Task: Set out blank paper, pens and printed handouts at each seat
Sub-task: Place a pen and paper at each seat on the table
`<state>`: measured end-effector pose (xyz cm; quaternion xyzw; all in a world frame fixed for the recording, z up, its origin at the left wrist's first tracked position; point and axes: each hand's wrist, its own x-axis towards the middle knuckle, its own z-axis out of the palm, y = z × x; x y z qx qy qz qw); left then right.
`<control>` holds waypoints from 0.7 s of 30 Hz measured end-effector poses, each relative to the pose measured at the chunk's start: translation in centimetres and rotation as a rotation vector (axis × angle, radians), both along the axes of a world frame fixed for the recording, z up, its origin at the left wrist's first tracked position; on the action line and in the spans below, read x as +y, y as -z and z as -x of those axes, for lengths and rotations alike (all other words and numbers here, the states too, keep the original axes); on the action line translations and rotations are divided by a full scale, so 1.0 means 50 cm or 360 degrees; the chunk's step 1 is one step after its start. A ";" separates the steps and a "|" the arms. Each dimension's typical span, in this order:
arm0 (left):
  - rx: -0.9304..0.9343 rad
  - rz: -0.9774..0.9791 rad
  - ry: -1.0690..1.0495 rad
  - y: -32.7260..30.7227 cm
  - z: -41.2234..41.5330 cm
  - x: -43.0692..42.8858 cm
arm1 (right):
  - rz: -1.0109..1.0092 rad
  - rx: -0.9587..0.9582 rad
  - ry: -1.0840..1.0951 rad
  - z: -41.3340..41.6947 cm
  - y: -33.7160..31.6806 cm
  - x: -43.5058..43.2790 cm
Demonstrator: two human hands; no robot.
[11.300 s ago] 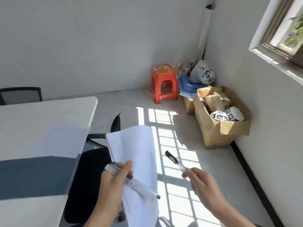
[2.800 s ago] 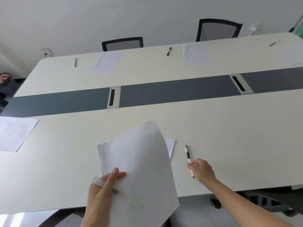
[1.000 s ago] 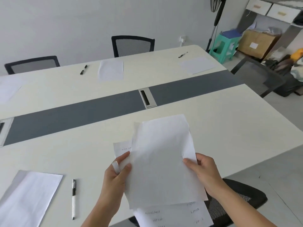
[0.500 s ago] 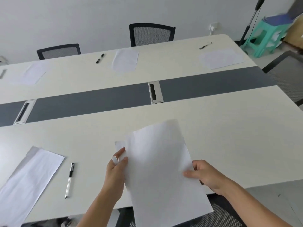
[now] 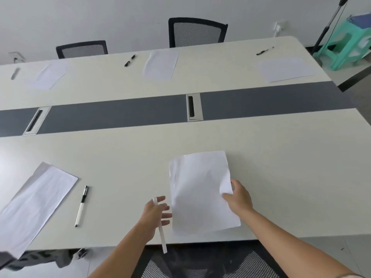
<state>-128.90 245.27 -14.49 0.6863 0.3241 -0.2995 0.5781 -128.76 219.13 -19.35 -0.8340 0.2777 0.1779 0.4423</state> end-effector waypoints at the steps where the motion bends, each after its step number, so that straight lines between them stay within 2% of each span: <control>1: 0.0035 -0.0062 0.0021 0.009 0.007 0.001 | 0.0099 0.0052 -0.0021 -0.002 0.010 -0.002; 7: 0.0083 -0.0065 0.0019 0.015 0.026 0.013 | 0.0421 0.0276 -0.0201 -0.001 0.053 -0.012; 11: 0.0009 0.0010 -0.0002 0.005 0.000 -0.005 | 0.0779 0.0163 -0.0417 0.014 0.033 -0.020; 12: -0.0008 0.0040 0.0002 0.001 -0.009 -0.016 | 0.0714 0.0079 -0.0414 0.020 0.017 -0.017; 14: -0.0049 0.0097 0.0034 -0.009 -0.022 -0.049 | 0.0241 -0.0027 -0.0367 0.040 -0.032 -0.002; 16: -0.0092 0.0151 0.0082 -0.016 -0.030 -0.091 | -0.0397 0.0146 -0.0377 0.072 -0.091 0.023; 17: -0.0107 0.0169 0.0110 -0.019 -0.032 -0.114 | -0.0612 0.0282 -0.0416 0.091 -0.113 0.035; 19: -0.0103 0.0205 0.0167 -0.019 -0.032 -0.156 | -0.0762 0.0374 -0.0500 0.125 -0.127 0.047; 21: -0.0071 0.0235 0.0226 -0.013 -0.029 -0.186 | -0.0746 0.0313 -0.0455 0.140 -0.122 0.035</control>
